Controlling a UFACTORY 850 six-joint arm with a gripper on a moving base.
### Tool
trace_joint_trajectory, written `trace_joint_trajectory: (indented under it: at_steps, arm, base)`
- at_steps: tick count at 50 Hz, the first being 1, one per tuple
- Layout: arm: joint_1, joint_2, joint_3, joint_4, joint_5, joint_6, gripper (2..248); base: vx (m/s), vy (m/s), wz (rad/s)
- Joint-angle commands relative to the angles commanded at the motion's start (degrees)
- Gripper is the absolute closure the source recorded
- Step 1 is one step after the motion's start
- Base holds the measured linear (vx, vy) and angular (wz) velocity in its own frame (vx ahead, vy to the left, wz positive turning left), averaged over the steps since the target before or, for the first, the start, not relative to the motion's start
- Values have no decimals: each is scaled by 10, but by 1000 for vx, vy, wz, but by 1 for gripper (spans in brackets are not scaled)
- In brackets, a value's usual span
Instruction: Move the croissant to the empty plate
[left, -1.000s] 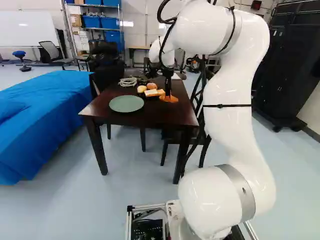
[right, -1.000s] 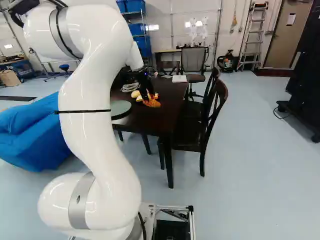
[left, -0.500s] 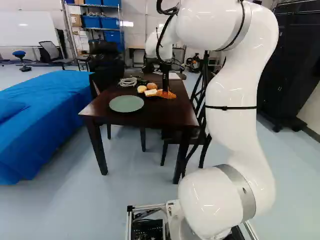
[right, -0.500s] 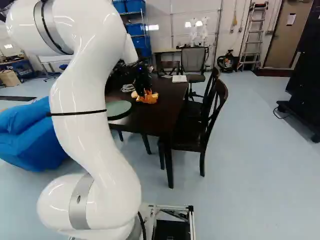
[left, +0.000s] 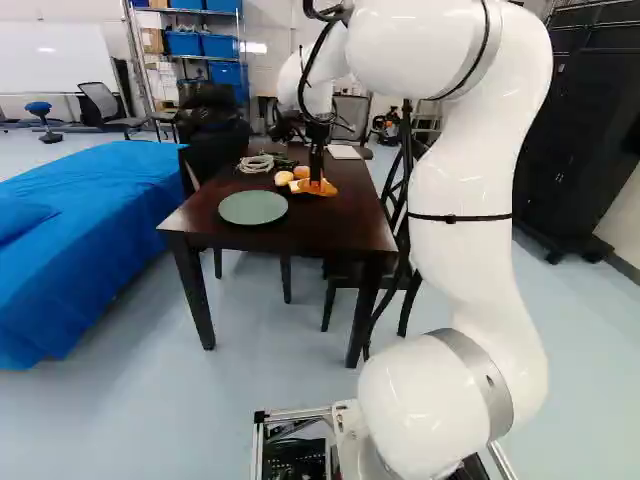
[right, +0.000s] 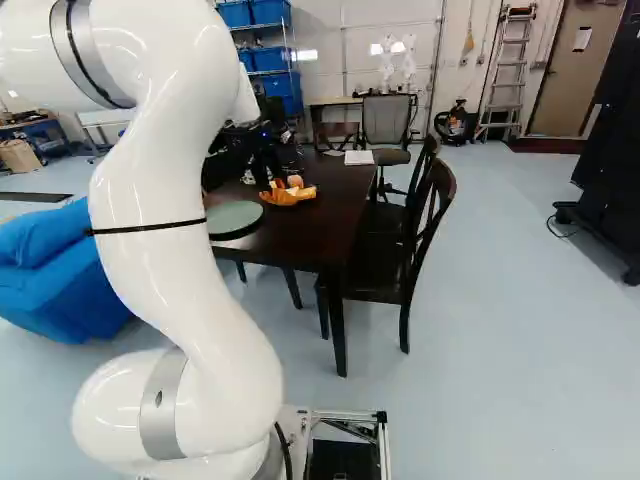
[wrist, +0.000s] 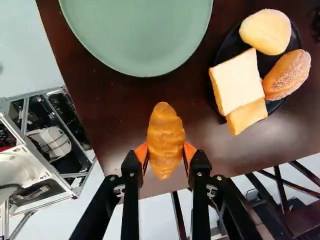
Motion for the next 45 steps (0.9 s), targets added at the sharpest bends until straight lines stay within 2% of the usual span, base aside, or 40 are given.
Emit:
trace_joint_trajectory:
  at_steps: [13,45]
  arm:
    - [21,-8,-11,29,-7,0,142]
    - [68,-36,-50,57,-7,0,142]
  base:
    - [0,0,0]
    - [0,0,0]
